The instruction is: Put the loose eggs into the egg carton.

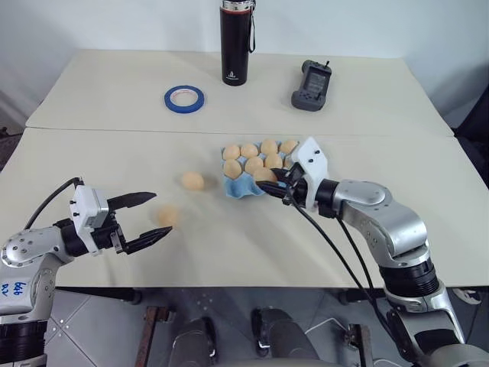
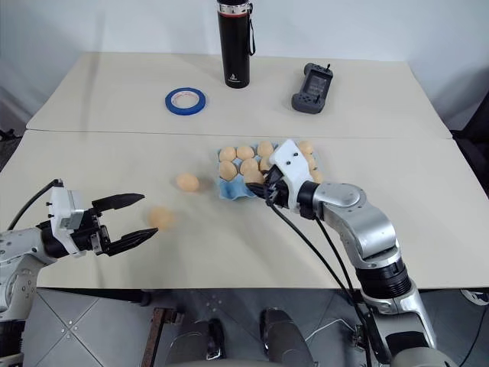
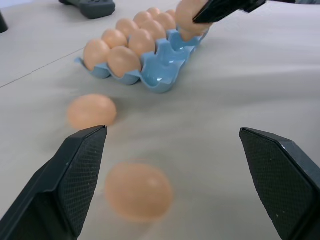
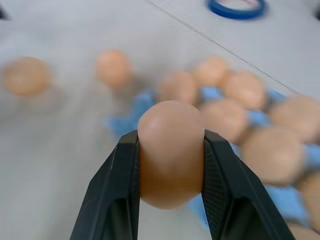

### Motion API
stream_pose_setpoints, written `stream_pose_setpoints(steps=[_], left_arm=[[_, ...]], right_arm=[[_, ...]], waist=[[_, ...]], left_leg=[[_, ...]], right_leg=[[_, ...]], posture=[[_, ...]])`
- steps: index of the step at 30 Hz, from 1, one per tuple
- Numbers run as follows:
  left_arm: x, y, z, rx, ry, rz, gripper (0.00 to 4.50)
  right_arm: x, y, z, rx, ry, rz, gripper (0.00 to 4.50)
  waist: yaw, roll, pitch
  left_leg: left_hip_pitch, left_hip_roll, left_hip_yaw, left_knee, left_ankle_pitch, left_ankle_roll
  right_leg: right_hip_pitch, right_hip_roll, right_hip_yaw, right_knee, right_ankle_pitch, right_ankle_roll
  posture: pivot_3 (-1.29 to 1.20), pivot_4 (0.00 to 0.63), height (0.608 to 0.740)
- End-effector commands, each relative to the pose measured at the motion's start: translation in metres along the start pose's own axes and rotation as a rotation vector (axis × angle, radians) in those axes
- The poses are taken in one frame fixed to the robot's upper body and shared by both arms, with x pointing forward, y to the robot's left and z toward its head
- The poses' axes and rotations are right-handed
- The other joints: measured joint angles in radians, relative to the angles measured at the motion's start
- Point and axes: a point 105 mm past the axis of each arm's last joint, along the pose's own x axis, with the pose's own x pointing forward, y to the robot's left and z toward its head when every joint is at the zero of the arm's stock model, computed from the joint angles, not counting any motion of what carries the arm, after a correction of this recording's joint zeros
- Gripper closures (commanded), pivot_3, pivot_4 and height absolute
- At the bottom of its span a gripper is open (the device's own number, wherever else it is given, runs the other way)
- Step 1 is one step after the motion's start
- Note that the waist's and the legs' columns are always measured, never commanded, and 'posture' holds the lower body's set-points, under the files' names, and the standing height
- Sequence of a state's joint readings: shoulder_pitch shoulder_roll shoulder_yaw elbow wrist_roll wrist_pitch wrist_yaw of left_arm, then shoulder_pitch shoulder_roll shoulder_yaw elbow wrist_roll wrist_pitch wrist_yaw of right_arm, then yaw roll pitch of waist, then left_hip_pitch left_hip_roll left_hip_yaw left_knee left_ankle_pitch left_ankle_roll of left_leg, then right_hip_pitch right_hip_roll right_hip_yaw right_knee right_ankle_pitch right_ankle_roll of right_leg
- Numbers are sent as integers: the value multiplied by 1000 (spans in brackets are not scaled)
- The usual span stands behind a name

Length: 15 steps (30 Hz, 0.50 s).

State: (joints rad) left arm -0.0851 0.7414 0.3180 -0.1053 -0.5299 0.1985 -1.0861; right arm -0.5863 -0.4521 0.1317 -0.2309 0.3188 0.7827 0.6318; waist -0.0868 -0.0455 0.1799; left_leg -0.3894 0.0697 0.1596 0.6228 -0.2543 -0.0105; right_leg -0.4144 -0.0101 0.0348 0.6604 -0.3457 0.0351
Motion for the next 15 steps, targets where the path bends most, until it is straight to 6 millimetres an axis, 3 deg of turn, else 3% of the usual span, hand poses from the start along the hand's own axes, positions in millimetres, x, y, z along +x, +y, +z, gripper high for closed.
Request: stream_pose_setpoints(steps=[1,7,15], left_arm=[[5,0,5,15,-31,-19,0],[10,3,7,25,-40,-32,0],[8,4,8,28,-41,-30,0]], right_arm=[[-3,-22,12,-62,-35,-80,3266],[5,-33,3,-98,7,-91,3266],[2,-23,7,-101,-3,-26,481]], waist=[[0,0,0],[0,0,0],[1,0,0]], left_leg=[[0,0,0,0,0,0],[0,0,0,0,0,0],[-1,0,0,1,0,-1]], right_leg=[[0,0,0,0,0,0],[0,0,0,0,0,0],[0,0,0,0,0,1]], posture=[[0,150,740],[0,150,740],[0,150,740]])
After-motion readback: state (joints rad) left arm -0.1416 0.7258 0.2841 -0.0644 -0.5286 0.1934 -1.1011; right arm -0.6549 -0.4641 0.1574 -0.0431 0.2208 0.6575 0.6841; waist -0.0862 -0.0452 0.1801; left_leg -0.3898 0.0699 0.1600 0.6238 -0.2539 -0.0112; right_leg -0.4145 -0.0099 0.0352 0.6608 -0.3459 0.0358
